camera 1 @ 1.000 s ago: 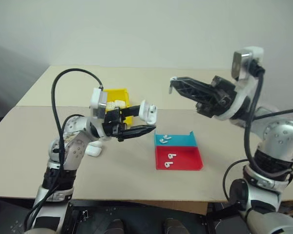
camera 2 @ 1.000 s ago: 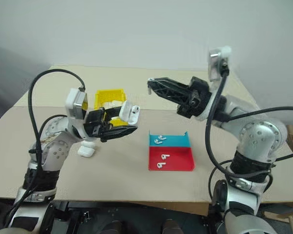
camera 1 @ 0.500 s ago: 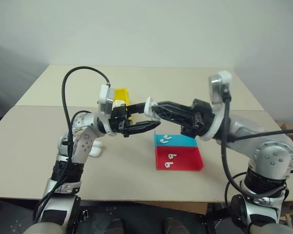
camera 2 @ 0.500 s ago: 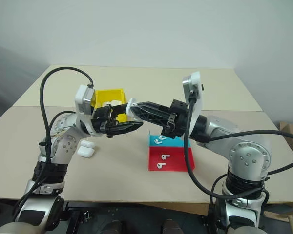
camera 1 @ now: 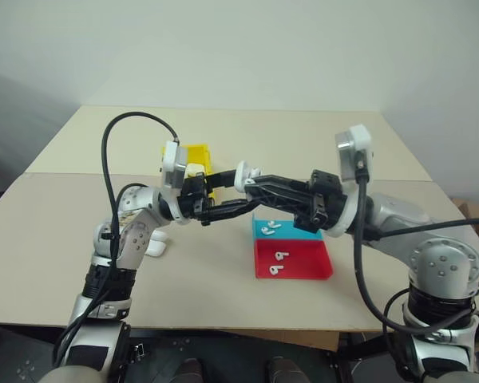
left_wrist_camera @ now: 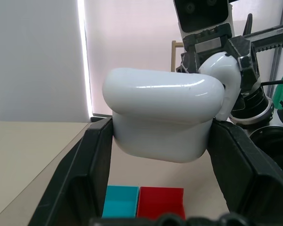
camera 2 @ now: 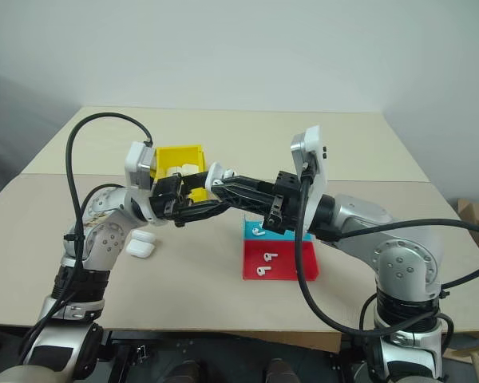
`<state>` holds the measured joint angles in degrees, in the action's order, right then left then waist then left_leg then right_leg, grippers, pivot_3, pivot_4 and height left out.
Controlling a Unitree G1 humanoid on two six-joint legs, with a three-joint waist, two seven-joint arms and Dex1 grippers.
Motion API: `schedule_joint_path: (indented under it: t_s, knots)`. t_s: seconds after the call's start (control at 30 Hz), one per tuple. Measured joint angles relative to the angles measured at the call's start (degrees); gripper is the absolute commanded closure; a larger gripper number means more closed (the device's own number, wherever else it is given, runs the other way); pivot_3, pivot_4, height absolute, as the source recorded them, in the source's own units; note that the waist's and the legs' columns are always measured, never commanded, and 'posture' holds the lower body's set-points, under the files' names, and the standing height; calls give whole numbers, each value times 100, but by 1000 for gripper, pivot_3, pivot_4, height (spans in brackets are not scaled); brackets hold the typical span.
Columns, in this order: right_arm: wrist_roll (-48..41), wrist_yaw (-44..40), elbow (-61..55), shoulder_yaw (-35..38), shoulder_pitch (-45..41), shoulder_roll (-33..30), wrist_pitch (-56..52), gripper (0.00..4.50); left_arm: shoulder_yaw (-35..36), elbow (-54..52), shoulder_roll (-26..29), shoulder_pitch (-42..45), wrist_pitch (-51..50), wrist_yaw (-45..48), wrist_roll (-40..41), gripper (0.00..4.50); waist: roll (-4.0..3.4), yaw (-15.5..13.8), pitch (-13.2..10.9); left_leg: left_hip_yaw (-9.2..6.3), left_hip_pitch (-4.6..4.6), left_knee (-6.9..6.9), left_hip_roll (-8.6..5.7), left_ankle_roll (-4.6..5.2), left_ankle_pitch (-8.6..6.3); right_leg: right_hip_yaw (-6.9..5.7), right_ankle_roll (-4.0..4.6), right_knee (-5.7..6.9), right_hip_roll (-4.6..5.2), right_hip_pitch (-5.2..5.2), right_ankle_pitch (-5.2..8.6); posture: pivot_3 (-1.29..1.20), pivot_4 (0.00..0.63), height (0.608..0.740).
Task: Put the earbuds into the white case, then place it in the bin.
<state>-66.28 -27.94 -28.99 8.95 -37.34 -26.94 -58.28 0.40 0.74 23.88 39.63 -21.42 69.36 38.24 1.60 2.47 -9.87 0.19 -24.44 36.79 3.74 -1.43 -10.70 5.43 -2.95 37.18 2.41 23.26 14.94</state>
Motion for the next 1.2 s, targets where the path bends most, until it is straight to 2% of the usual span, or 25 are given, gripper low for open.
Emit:
schedule_joint_path:
  t_s: [0.7, 1.2]
  knots:
    - [-679, 249, 150, 106, -19, 1, 204, 3875, 31, -180, 7, -14, -12, 65, 14, 1727, 0, 1, 0, 0, 0, 0, 0, 0, 0, 0, 0, 0, 0, 0, 0, 0, 150, 740]
    - [-69, -70, 145, -170, 169, -200, 579, 3875, 26, -166, 35, -14, -38, 99, 9, 1727, 0, -3, 0, 0, 0, 0, 0, 0, 0, 0, 0, -1, 0, 0, 0, 0, 150, 740]
